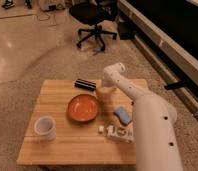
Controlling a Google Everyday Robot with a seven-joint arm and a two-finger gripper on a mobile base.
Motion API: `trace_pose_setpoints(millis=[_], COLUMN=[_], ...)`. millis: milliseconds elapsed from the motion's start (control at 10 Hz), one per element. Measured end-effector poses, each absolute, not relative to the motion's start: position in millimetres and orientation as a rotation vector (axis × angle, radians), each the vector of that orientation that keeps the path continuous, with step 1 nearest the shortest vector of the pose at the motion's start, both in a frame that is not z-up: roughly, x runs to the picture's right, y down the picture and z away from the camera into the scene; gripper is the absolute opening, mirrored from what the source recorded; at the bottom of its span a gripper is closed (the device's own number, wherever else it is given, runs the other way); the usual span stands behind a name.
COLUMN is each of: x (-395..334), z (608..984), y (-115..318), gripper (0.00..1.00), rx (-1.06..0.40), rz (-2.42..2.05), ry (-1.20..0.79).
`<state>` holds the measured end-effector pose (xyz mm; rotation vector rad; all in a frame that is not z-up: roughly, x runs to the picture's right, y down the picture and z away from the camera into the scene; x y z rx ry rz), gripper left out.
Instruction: Push the eraser across the table
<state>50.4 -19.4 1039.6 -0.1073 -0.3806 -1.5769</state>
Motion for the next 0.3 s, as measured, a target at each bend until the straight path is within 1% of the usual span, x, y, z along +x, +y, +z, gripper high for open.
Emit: trace_pose_setpoints(millis=[300], x=[45.7], z=[1037.4], y=[-20.5], gripper=[0.80], rx=[-0.099], rz=[-1.580], ry=[-0.385])
